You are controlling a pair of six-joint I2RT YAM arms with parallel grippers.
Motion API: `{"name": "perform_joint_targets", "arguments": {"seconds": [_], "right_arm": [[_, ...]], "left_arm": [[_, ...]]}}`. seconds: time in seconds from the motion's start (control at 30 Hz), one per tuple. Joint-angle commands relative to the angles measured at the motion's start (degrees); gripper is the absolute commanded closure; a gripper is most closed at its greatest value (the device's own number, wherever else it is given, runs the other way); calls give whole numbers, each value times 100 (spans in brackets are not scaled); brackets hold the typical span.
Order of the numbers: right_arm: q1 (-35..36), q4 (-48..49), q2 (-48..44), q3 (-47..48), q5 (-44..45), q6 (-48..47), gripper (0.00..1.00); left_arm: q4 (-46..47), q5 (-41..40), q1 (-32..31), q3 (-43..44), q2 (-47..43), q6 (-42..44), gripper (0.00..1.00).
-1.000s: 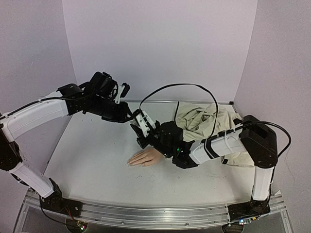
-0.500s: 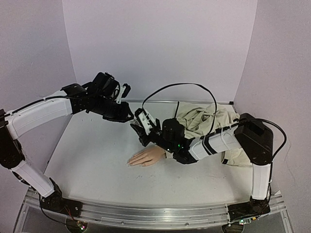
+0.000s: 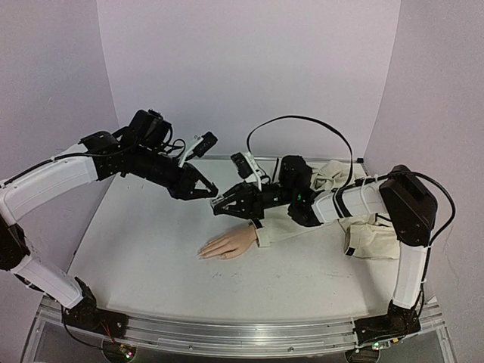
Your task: Paint the nails
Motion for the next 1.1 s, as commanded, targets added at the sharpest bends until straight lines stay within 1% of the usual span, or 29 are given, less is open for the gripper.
{"name": "perform_joint_targets", "arguments": {"seconds": [0.0, 0.07, 0.17, 0.23, 0.3, 0.37, 0.47, 0.57, 0.63, 0.67, 0.73, 0.83, 0.9, 0.93, 0.97, 1.0, 1.07], "right_arm": [[41, 3421, -548, 1250, -1047, 2258, 100], [13, 3954, -420, 1235, -1026, 2776, 100], [-37, 4362, -276, 1170, -917, 3222, 100], [-51, 4420, -282, 991, -811, 3244, 100], [-56, 4397, -352, 811, -693, 3117, 100], [-93, 4374, -437, 633, -563, 2993, 100], [-188, 4293, -554, 357, -402, 2816, 100], [-286, 3983, -728, 31, -195, 2411, 100], [-318, 3446, -922, -164, -28, 1881, 100], [-323, 2823, -1056, -247, 123, 1505, 100], [-324, 1708, -1373, -390, 495, 626, 100], [-316, 250, -1851, -536, 1424, -482, 100], [-241, -667, -2127, -526, 2276, -1110, 100], [-136, -1059, -2211, -502, 3040, -1417, 100], [-10, -1373, -2268, -462, 3656, -1659, 100], [160, -1632, -2303, -426, 4287, -1887, 100], [527, -1899, -2306, -353, 5481, -2274, 100]], "left_arm": [[-830, 1718, -520, -349, 242, 702, 100], [-928, 1754, -532, -322, 214, 802, 100], [-1004, 1679, -533, -282, 94, 843, 100], [-998, 1675, -527, -251, -41, 814, 100], [-988, 1566, -525, -190, -149, 729, 96], [-939, 1478, -524, -119, -230, 595, 87], [-590, 1235, -524, -241, -474, 316, 67], [-142, 747, -504, -578, -885, -67, 46], [154, 462, -456, -843, -1204, -276, 36], [279, 347, -423, -965, -1356, -396, 30], [560, 140, -367, -1178, -1676, -632, 24], [977, -427, -366, -1385, -2092, -1065, 12], [1275, -1044, -366, -1413, -2229, -1441, 10], [1425, -1483, -366, -1414, -2264, -1652, 10], [1565, -1687, -366, -1394, -2268, -1851, 10], [1710, -2035, -366, -1362, -2246, -2050, 10], [2133, -2222, -366, -1333, -2146, -2308, 11]]}}
